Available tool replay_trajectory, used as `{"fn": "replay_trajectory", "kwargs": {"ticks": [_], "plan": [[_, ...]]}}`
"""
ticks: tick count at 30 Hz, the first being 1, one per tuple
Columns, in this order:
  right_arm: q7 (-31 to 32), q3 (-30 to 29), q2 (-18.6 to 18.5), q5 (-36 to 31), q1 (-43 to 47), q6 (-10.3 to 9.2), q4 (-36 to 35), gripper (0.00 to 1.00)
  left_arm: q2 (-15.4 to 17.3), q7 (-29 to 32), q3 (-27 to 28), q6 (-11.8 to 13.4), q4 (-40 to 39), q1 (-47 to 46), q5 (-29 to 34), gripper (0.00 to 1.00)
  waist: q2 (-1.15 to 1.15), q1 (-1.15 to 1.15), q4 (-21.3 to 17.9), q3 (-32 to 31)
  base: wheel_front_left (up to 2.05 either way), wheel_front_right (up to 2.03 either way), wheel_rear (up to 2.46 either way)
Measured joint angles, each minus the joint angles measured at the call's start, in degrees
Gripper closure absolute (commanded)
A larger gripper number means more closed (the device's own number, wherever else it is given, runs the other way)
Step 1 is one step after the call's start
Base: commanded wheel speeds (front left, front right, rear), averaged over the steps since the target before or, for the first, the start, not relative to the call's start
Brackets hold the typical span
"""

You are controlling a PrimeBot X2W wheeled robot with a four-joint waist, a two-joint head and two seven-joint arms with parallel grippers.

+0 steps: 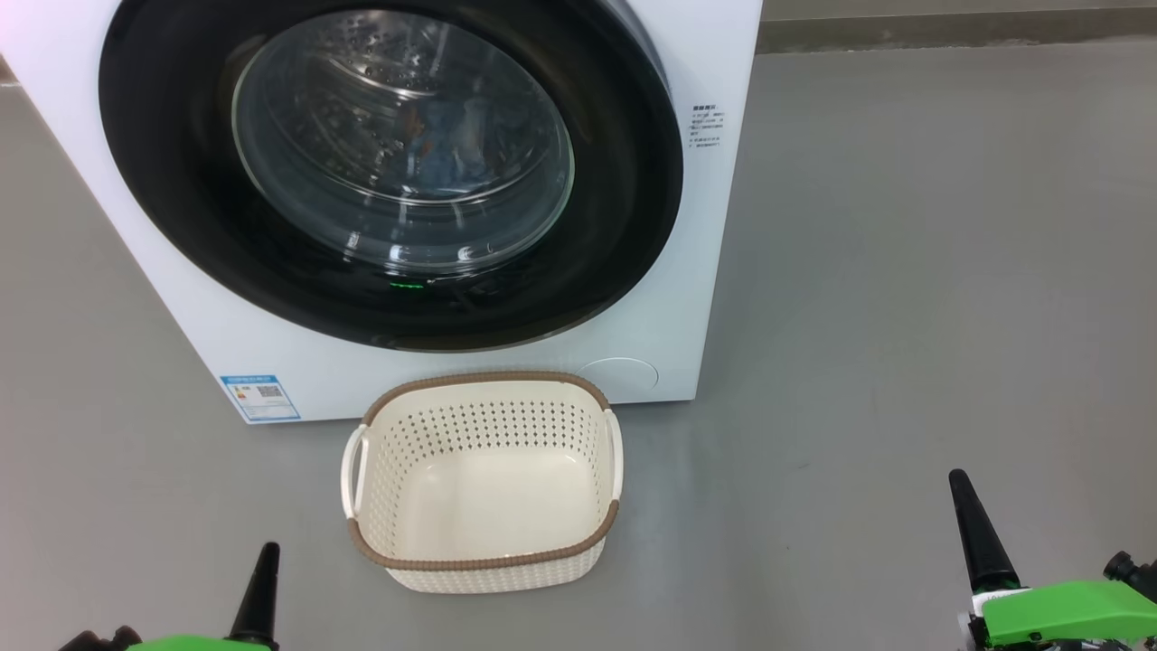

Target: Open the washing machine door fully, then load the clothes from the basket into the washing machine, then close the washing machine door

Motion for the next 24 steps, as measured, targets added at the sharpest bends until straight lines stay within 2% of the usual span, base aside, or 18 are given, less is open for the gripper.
{"fn": "replay_trajectory", "kwargs": {"ticks": [24], "plan": [[3.9, -0.4, 0.0, 14.9, -1.7, 0.00, 2.8, 1.00, 0.1, 3.8, 1.3, 0.0, -0.9, -1.1, -12.8, 1.00, 0.00, 0.00, -0.9, 0.1, 0.00, 0.00, 0.00]]}}
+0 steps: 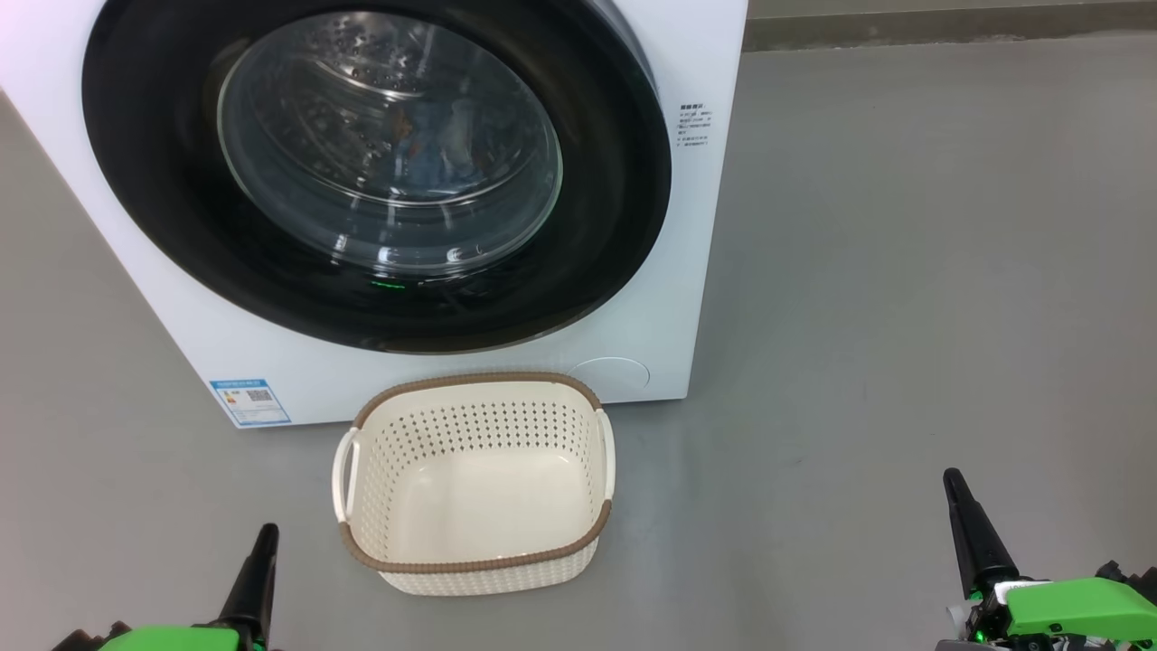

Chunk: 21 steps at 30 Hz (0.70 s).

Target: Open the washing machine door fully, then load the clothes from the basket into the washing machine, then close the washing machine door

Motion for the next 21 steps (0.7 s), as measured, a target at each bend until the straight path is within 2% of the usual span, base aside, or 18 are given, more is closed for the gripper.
{"fn": "replay_trajectory", "kwargs": {"ticks": [12, 21], "plan": [[1.9, -0.3, 0.0, 7.8, -1.0, 0.00, 1.4, 1.00, 0.2, 1.9, 0.4, 0.0, -0.5, -0.9, -6.6, 1.00, 0.00, 0.00, -0.4, 0.0, 0.00, 0.00, 0.00], [1.9, -0.3, 0.0, 7.9, -1.2, 0.00, 1.5, 1.00, 0.3, 2.0, 0.5, 0.0, -0.5, -0.9, -6.6, 1.00, 0.00, 0.00, -0.4, 0.0, 0.00, 0.00, 0.00]]}}
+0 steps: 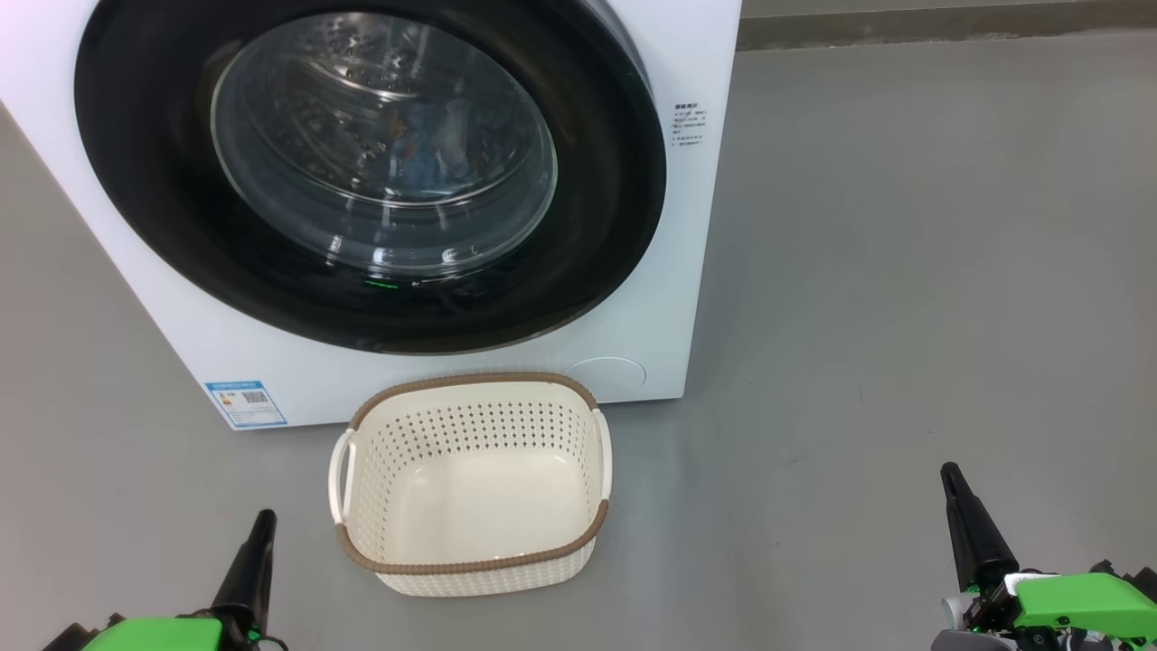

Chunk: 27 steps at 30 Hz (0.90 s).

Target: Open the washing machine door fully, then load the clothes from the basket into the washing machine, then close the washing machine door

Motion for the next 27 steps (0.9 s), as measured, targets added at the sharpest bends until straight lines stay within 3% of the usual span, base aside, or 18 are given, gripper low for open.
{"fn": "replay_trajectory", "kwargs": {"ticks": [27], "plan": [[0.1, -0.1, 0.0, 0.0, 0.0, 0.00, 0.0, 1.00, 0.0, 0.0, 0.0, 0.0, 0.0, 0.0, 0.0, 1.00, 0.00, 0.00, 0.0, 0.0, 0.00, 0.00, 0.00]]}}
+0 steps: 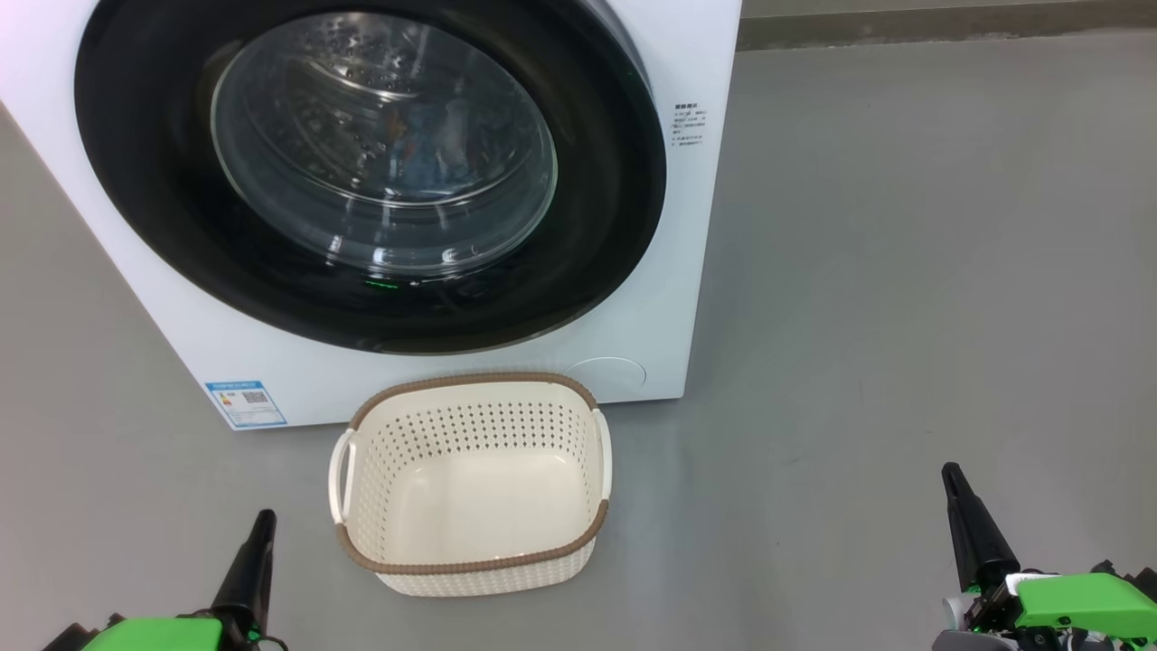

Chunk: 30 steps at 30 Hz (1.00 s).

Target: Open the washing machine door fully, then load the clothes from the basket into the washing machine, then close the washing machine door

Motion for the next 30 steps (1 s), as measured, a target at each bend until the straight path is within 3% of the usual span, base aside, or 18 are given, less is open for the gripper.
{"fn": "replay_trajectory", "kwargs": {"ticks": [30], "plan": [[0.0, -0.1, 0.0, 0.0, 0.0, 0.00, 0.0, 1.00, 0.0, 0.0, 0.0, 0.0, 0.0, 0.0, 0.0, 1.00, 0.00, 0.00, 0.0, 0.0, 0.00, 0.00, 0.00]]}}
